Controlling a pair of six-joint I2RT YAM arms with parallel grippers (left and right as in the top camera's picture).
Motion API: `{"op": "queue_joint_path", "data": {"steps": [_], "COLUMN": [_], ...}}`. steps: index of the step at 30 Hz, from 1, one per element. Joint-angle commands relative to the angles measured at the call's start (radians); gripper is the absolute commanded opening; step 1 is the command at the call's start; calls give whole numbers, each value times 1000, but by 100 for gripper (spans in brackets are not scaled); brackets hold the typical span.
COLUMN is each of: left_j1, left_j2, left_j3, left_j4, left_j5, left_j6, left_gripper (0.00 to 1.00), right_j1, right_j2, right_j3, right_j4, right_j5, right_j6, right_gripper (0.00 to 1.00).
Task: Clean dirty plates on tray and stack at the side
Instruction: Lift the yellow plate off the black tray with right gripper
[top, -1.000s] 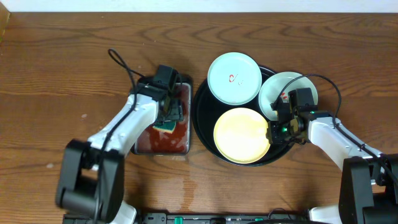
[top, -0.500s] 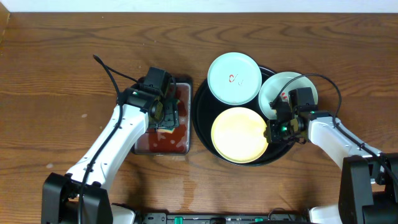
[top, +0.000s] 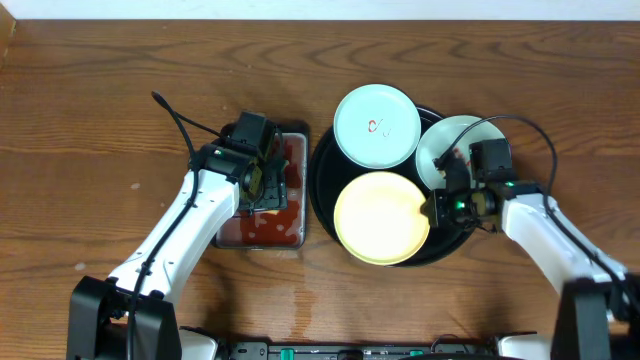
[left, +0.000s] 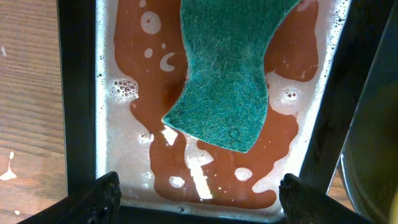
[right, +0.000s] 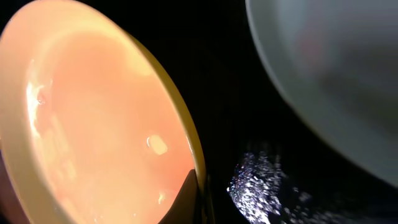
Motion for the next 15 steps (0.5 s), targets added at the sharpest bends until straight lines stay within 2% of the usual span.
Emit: {"op": "queue_joint_path", "data": {"steps": [1, 9, 15], "left_j1": [2, 2, 2], "left_j2": [2, 2, 2], "left_j3": [-11, -11, -11], "left_j4": [-3, 5, 8], "left_j5": [-1, -1, -1], "left_j6": [8, 5, 5], "left_gripper": [82, 82, 82], "right_j1": [8, 126, 268], "right_j2": [-103, -294, -326], "right_j3": [4, 4, 4], "right_j4": [2, 3, 27], "right_j5": [82, 471, 742], "right_j6": [4, 21, 19], "right_gripper": [1, 1, 1]}}
